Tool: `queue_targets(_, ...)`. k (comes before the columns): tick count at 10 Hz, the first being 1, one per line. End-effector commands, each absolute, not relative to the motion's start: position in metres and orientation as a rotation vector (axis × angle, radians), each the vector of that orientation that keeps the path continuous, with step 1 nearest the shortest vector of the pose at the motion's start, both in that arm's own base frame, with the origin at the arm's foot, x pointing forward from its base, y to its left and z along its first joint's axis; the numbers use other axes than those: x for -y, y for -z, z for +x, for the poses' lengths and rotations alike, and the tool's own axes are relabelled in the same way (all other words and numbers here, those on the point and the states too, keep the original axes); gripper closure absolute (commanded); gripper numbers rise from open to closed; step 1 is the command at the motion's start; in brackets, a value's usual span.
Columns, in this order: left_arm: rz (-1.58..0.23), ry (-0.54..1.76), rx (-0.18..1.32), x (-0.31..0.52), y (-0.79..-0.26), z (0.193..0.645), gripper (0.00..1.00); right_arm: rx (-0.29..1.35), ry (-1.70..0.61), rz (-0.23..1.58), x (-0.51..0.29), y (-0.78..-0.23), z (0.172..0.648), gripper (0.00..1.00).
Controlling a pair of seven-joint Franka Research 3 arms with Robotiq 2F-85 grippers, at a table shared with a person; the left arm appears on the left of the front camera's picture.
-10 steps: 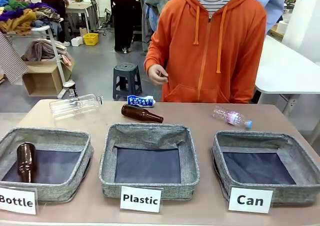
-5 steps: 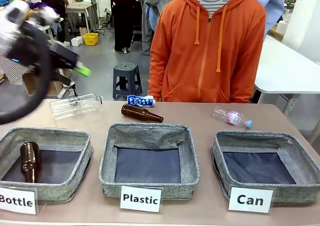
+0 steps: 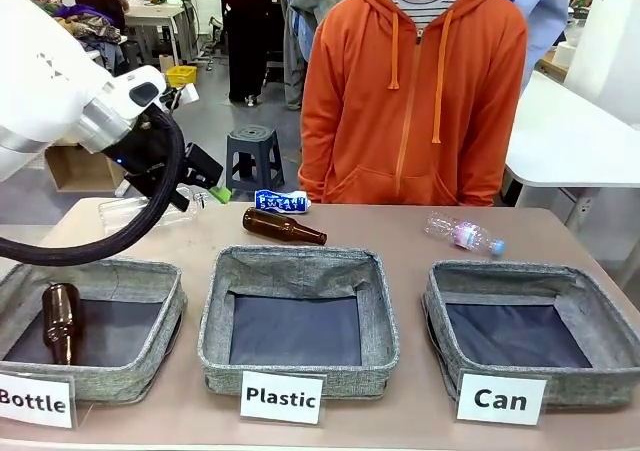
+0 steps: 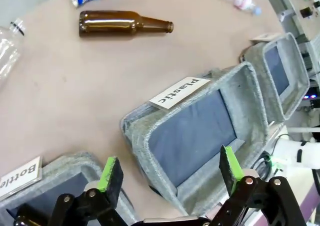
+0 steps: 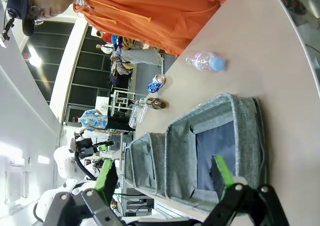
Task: Sort the can waste into the basket.
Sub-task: Pick up the can waste from the table and place it in the right Fabric basket.
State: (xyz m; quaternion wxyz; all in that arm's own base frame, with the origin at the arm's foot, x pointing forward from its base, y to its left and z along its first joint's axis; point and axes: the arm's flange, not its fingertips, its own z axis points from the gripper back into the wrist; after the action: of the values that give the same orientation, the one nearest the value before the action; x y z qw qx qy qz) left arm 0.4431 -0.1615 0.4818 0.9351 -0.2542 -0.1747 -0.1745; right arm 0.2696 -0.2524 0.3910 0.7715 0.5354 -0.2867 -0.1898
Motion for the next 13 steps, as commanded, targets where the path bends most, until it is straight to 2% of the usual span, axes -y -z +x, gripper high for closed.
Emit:
queue_targets(1,-0.538,0.363,0.379,0.164,-0.489,0.435,0.0,0.659,0.395,1.172,0.254,-0.391,0.272,0.0)
queue_targets(2,-0.52,0.357,0.357,0.161,-0.482,0.443,0.0,0.659,0.395,1.172,0.254,-0.391,0.272,0.0)
queue_targets(3,-0.419,0.409,0.253,0.182,-0.48,0.457,0.0,0.659,0.395,1.172,0.254,-0.391,0.272,0.0)
queue_targets(4,-0.289,0.422,0.104,0.215,-0.487,0.492,0.0,0.659,0.395,1.172,0.254,-0.391,0.272,0.0)
queue_targets(5,-0.217,0.467,0.046,0.25,-0.493,0.526,0.0,0.659,0.395,1.172,0.254,-0.391,0.272,0.0)
queue_targets(7,-0.138,0.652,0.094,0.291,-0.497,0.558,0.0,0.659,0.395,1.172,0.254,-0.391,0.272,0.0)
queue_targets(8,-0.154,0.811,0.12,0.301,-0.497,0.57,0.0,0.659,0.395,1.172,0.254,-0.391,0.272,0.0)
queue_targets(11,-0.235,1.444,0.085,0.304,-0.498,0.582,0.0,0.659,0.395,1.172,0.254,-0.391,0.272,0.0)
queue_targets(13,-0.238,1.575,0.133,0.293,-0.507,0.582,0.0,0.659,0.395,1.172,0.254,-0.391,0.272,0.0)
